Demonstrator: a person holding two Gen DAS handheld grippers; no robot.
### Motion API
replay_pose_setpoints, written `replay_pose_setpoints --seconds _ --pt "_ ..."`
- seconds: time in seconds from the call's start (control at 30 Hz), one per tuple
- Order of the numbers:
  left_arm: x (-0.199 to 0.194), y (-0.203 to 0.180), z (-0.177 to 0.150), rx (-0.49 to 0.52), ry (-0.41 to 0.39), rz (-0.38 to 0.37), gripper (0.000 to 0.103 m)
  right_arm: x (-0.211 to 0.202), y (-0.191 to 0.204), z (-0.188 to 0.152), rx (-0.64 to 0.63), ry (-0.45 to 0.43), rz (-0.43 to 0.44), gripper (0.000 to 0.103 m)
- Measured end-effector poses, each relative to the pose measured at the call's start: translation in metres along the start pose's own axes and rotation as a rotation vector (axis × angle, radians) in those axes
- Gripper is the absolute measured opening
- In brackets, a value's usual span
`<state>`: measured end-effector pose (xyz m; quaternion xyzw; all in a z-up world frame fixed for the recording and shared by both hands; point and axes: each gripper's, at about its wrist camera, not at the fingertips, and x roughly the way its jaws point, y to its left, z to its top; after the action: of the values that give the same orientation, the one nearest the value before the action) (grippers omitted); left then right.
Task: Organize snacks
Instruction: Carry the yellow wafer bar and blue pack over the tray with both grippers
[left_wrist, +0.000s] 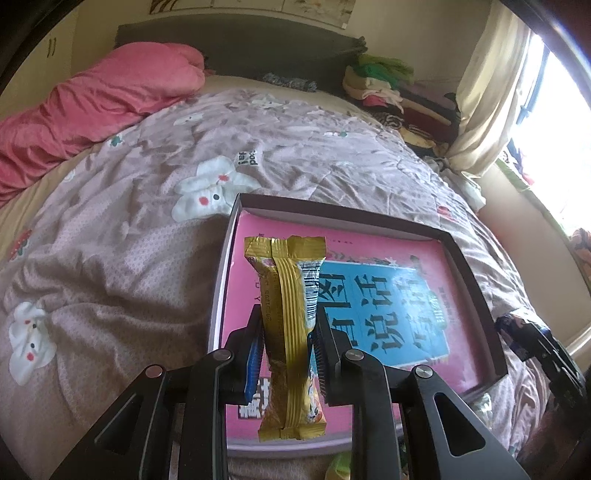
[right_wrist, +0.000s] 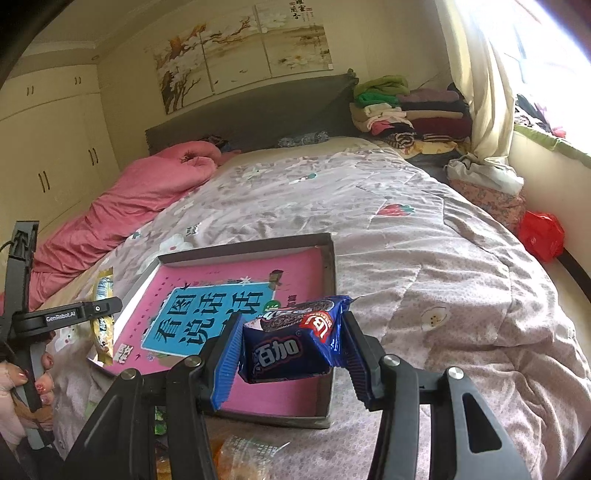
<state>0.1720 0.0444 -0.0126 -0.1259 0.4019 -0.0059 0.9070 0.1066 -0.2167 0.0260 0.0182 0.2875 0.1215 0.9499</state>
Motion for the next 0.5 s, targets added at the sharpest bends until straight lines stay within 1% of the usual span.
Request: replay_pose_setpoints --seconds 0.27,0.5 --pt "0.015 -0.004 -0.006 0.009 0.032 0.009 0.025 0.006 0.006 -0.002 -0.025 0.014 0.008 0.052" --pt "0.022 -0.007 -0.013 0.023 0.064 0.003 0.025 0.012 0.01 -0.005 -0.034 0.036 0.024 0.052"
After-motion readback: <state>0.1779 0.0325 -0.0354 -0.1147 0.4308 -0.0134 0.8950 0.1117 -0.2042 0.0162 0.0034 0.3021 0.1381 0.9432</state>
